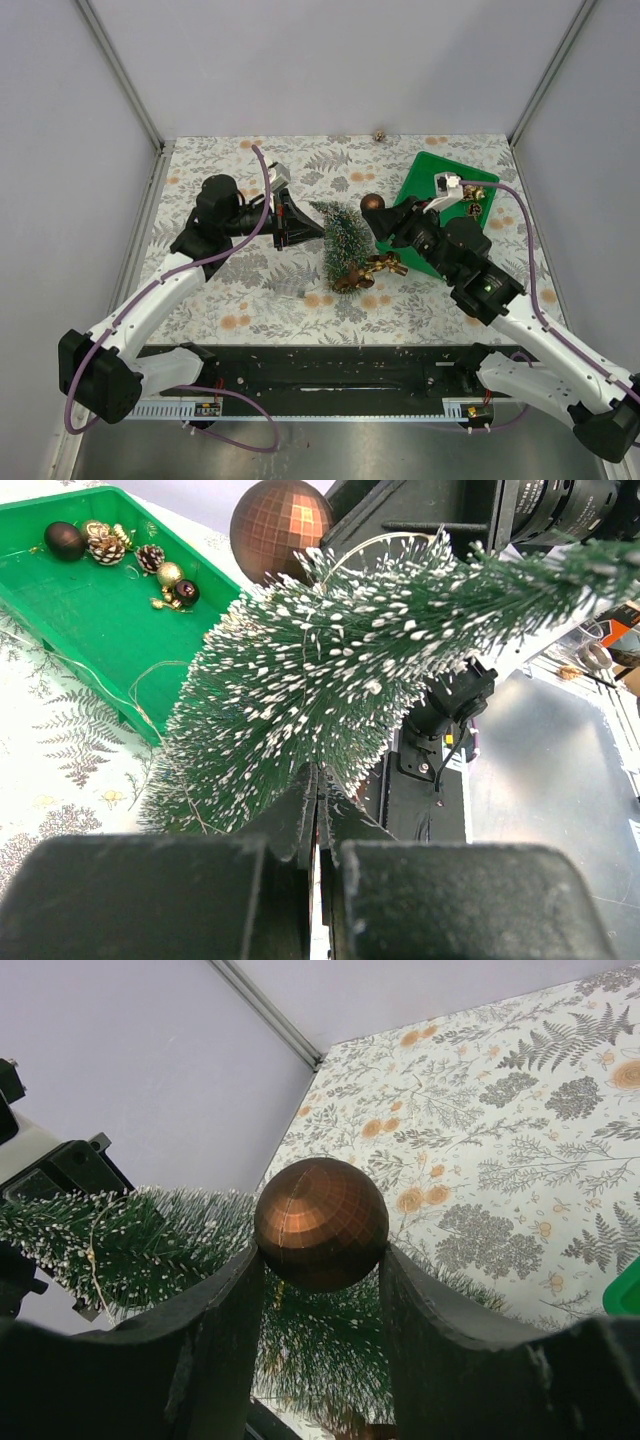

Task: Decorate the small christmas tree

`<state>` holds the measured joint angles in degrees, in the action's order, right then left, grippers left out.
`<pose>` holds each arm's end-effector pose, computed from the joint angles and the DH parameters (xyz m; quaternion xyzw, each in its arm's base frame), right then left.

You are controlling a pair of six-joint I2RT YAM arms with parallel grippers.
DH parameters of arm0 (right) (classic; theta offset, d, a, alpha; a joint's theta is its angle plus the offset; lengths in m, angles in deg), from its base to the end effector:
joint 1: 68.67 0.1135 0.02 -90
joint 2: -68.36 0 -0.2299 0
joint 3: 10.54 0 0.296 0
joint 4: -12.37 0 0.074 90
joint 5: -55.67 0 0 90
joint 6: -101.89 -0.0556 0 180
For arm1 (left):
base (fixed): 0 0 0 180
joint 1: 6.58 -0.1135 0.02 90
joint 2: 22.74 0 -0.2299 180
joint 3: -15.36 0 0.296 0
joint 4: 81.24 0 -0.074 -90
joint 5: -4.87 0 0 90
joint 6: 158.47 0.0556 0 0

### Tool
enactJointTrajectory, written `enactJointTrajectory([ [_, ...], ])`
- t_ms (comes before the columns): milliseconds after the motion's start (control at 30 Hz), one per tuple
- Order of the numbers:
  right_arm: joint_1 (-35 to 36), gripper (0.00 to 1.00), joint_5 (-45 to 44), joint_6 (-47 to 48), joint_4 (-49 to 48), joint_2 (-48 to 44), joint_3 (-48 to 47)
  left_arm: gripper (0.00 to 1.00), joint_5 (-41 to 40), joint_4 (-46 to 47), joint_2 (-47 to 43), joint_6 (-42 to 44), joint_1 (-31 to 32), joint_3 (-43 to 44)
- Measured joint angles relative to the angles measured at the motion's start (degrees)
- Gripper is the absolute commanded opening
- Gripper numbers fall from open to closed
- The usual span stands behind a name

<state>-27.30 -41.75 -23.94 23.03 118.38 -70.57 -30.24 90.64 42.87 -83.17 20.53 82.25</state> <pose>0.2246 0.1882 0.3397 0.0111 0.7110 0.4018 0.5770 0.2696 -0.1891 0.3169 0.3758 0.6269 -0.5322 0.4272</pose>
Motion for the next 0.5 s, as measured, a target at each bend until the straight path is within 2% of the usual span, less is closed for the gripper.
enactJointTrajectory([
  [500,0.0,0.38,-1.8,0.2,5.8,-5.9,1.1,0.00,0.0,0.0,0.0,-0.4,-0.2,-0.4],
])
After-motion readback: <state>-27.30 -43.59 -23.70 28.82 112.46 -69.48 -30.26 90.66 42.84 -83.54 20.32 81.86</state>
